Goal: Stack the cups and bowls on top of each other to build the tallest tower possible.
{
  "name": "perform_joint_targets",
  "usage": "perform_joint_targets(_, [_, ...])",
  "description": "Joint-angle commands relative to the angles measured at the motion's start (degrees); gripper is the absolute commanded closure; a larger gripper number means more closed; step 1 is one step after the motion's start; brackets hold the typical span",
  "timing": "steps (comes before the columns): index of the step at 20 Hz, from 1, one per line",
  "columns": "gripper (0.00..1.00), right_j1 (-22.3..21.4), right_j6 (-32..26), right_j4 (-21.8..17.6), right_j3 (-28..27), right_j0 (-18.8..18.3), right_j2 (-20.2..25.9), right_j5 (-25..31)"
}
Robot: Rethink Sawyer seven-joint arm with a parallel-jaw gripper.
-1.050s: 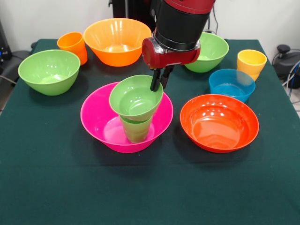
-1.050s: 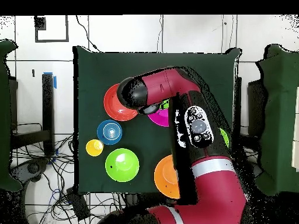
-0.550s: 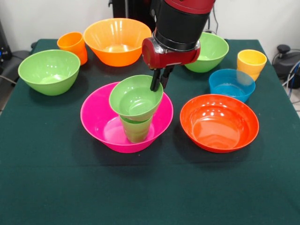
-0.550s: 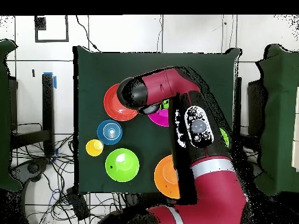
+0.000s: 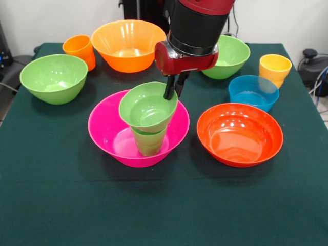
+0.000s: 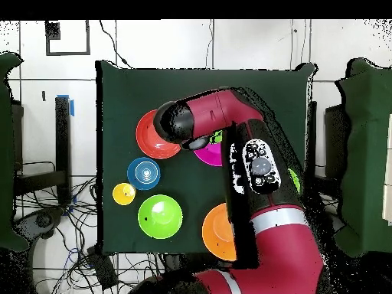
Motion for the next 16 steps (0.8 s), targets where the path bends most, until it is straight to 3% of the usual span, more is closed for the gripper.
perform_joint_targets(1, [1.00, 3.6, -15.2, -5.5, 0.3, -1.1, 3.4, -3.5])
perform_joint_targets(16, [1.00, 4.1, -16.2, -5.6, 0.1, -2.2, 4.3, -3.4])
